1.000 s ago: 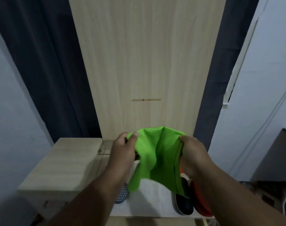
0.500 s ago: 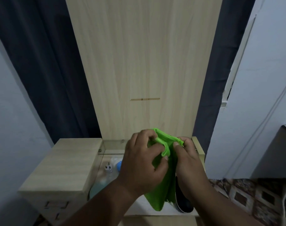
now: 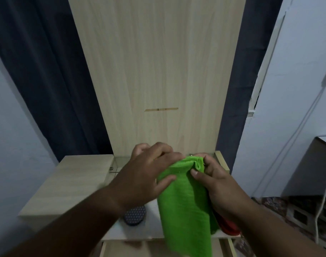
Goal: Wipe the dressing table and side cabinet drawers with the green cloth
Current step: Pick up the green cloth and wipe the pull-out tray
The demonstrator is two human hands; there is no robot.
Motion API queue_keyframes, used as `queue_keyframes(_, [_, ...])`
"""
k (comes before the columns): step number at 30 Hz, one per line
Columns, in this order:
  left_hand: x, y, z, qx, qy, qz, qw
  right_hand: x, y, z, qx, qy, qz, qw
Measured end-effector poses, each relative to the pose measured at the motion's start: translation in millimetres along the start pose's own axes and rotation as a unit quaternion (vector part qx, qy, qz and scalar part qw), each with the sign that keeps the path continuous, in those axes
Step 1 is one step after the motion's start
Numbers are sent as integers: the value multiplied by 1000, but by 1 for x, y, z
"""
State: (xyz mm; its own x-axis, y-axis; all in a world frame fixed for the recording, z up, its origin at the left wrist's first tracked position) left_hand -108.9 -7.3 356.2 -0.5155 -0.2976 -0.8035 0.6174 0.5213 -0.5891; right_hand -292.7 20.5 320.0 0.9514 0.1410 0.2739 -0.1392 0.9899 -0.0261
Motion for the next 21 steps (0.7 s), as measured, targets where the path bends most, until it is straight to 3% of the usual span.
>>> queue_keyframes(2, [-5,-3,5,-17,-11,33,999,-6,0,0,-8,8,8,1000])
queue_keyframes(5, [-7,-8,14,-115,165,103,974,-13,-4,4,-17,39,25,999])
queue_keyframes(9, [-6,-15,18,-115,267,139,947,-21,-8,6,-16,60,12,998])
queue_keyframes(17, [-1,-26,15,-53,142,247,957,-29,-1,6,-13,149,31,988])
queue_keyframes(21, [3,-30,18,-45,134,213,967,-31,-7,6,-10,153,46,987])
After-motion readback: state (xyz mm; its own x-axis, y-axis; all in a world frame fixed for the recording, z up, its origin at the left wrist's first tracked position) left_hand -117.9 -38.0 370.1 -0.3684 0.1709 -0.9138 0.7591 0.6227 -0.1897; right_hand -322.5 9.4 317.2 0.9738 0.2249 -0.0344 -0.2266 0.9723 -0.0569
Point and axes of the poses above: each hand's wrist, its own y-axis away from the middle knuckle, its own x-axis out of the palm, z = x × y, the point moved 3 cm from there along -y, towards the middle knuckle
